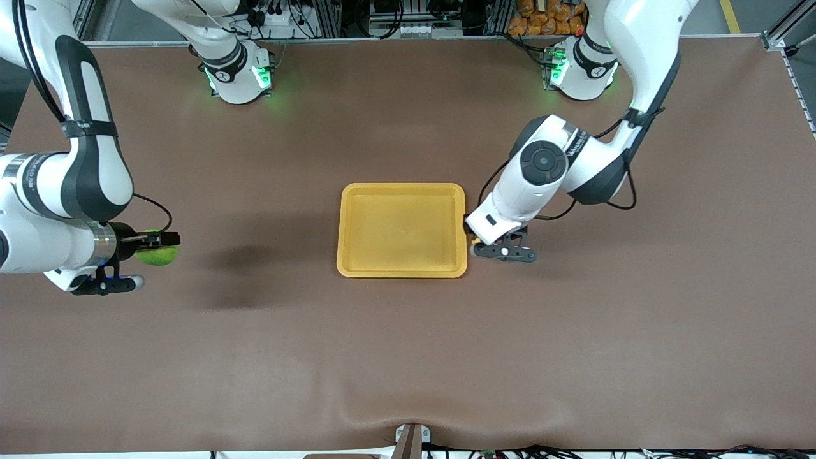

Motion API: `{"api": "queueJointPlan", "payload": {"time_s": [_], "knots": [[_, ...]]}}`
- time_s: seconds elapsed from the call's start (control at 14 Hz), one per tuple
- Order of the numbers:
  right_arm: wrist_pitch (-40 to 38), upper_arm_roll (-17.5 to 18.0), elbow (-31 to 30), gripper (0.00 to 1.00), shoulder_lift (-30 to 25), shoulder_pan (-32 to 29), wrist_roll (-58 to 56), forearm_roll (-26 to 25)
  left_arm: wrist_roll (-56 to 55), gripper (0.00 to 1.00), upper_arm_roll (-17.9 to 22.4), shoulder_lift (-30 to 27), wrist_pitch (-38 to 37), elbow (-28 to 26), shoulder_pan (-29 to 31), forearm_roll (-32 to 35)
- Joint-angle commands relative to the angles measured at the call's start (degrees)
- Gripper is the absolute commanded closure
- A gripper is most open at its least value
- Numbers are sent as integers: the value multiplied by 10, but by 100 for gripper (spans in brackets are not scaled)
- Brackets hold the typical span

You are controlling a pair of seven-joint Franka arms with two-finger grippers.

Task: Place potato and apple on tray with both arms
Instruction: 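Carry the potato with the left gripper over the yellow tray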

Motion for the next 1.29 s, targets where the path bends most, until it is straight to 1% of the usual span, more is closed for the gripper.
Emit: {"api": "queueJointPlan", "payload": {"time_s": [0.0, 0.14, 0.29, 0.36, 0.5, 0.71, 0.93, 1.0, 1.21], "knots": [[-5, 0, -2, 86, -8, 13, 27, 5, -51, 98, 3, 46, -13, 55, -25, 39], [-3, 0, -2, 85, -7, 20, 39, 13, -74, 98, 4, 73, -13, 76, -43, 60], [-2, -1, -3, 84, -6, 23, 46, 36, -86, 98, 5, 98, -13, 97, -53, 66], [-2, -1, -3, 82, -5, 26, 48, 38, -95, 98, 6, 109, -13, 106, -62, 67], [-2, -1, -3, 82, -5, 32, 63, 40, -109, 98, 13, 125, -13, 119, -75, 67], [2, -1, -3, 82, -4, 45, 85, 40, -110, 97, 34, 134, -12, 121, -97, 67], [4, -1, -4, 82, -4, 54, 100, 40, -111, 96, 41, 144, -10, 123, -107, 67], [5, -1, -3, 82, -4, 56, 104, 40, -111, 92, 42, 147, -9, 123, -107, 66], [5, -1, -3, 82, -4, 63, 116, 40, -111, 89, 47, 156, -7, 123, -116, 67]]}}
